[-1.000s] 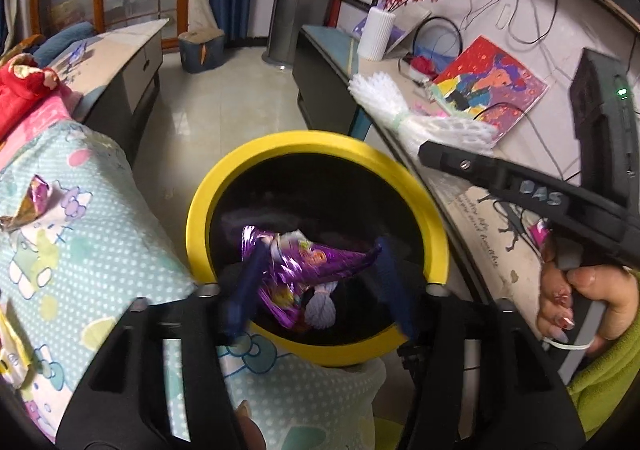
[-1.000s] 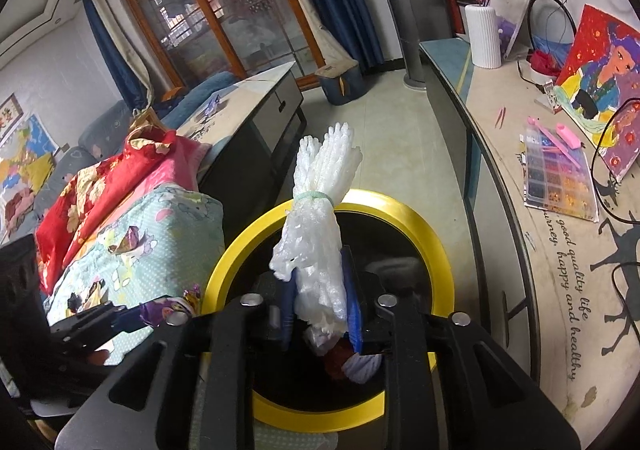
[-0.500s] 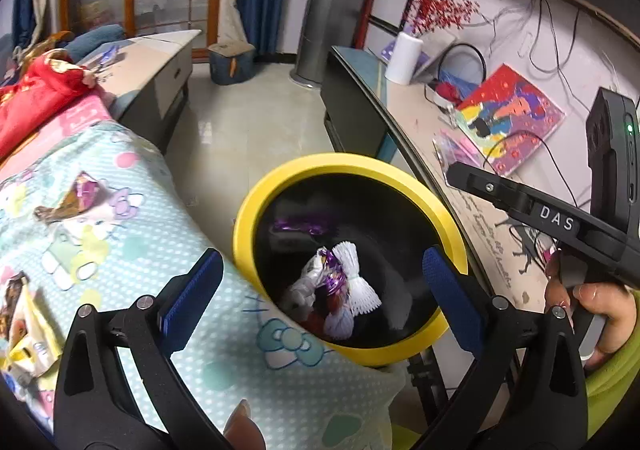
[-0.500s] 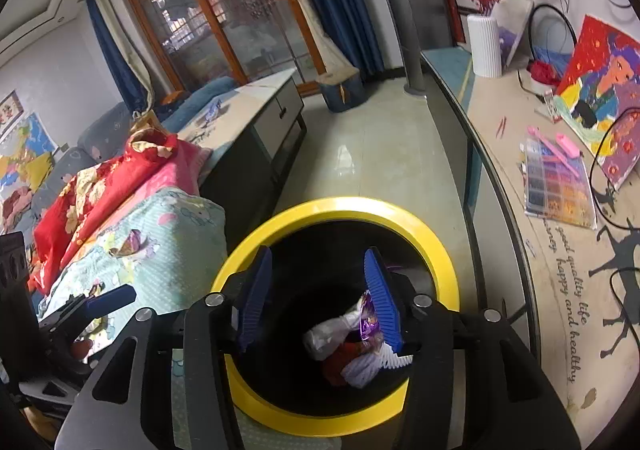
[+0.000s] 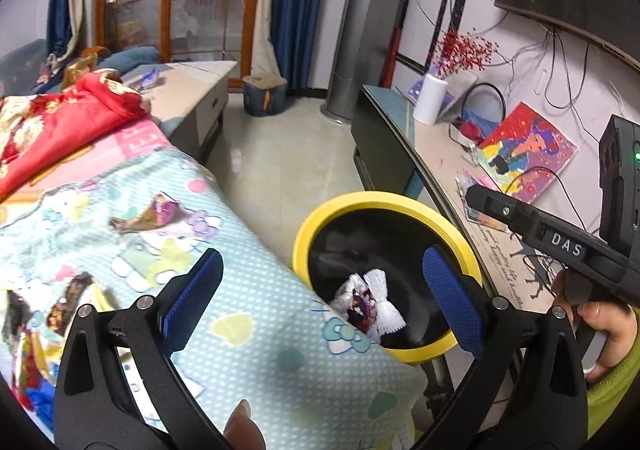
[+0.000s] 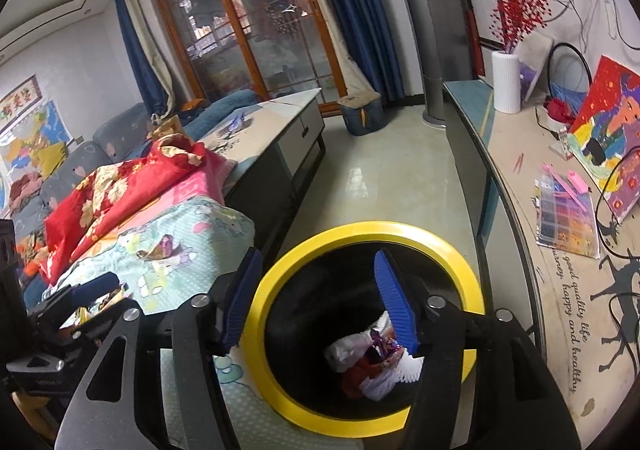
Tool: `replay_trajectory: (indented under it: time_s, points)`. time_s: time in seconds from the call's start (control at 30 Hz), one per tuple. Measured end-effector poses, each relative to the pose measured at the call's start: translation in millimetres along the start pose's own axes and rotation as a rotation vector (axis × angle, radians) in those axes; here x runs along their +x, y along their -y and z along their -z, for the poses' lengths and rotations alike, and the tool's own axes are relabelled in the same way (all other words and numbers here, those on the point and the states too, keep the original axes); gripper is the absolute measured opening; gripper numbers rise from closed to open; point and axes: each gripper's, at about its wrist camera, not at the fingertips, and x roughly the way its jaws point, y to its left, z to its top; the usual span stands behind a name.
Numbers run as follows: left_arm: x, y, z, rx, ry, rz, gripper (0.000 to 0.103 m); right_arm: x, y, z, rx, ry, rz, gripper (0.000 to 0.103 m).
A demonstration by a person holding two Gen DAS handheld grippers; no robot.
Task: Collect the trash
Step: 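Move both open tools back over the trash on the bed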
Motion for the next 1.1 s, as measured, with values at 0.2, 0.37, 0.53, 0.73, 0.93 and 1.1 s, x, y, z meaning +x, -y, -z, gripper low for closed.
replay_trajectory:
  time_s: [0.2, 0.37, 0.53, 0.73, 0.93, 1.1]
  points:
    - [-20.2, -16.4, 0.1, -0.021, 0.046, -0.047, 0.092, -3.8, -23.7, 0.1, -0.033, 0.009, -0.029, 0.059]
    - [-36.4, -32.8, 0.5, -0.053, 0.075, -0.078, 0.092, -5.2, -43.3, 1.5, -0.062, 0.011, -0.056, 0.059]
    - [-52.4, -49.8, 1.3, -0.077, 0.104, -0.105, 0.092, -5.9, -64.4, 5.0, -0.093, 0.007, -0.084, 0.06]
    - [-68.7, -67.8, 2.9, -0.1, 0.136, -0.145, 0.092, -5.6, -92.0, 10.5, -0.137, -0.003, -0.12, 0.063]
    - [-83.1, -91.2, 9.2, -0.139, 0.151, -0.18, 0.092, -2.9, -120.1, 18.4, -0.186, -0.026, -0.159, 0.064]
    - [-96.1, -114.9, 13.9, -0.178, 0.166, -0.219, 0.092, -1.7, -145.1, 25.7, -0.228, -0.048, -0.197, 0.064]
